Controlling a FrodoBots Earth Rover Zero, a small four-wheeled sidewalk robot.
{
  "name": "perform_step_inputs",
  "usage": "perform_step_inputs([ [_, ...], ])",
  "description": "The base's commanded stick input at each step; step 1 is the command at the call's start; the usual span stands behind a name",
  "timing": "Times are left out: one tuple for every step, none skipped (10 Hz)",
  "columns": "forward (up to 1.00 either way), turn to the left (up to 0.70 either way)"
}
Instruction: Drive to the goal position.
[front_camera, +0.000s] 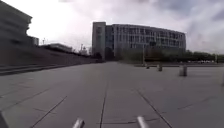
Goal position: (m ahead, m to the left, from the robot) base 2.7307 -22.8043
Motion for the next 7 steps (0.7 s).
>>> perform_step_inputs([
  [1.0,0.0],
  [1.0,0.0],
  [1.0,0.0],
  [1.0,0.0],
  [1.0,0.0],
  [1.0,0.0],
  [1.0,0.0],
])
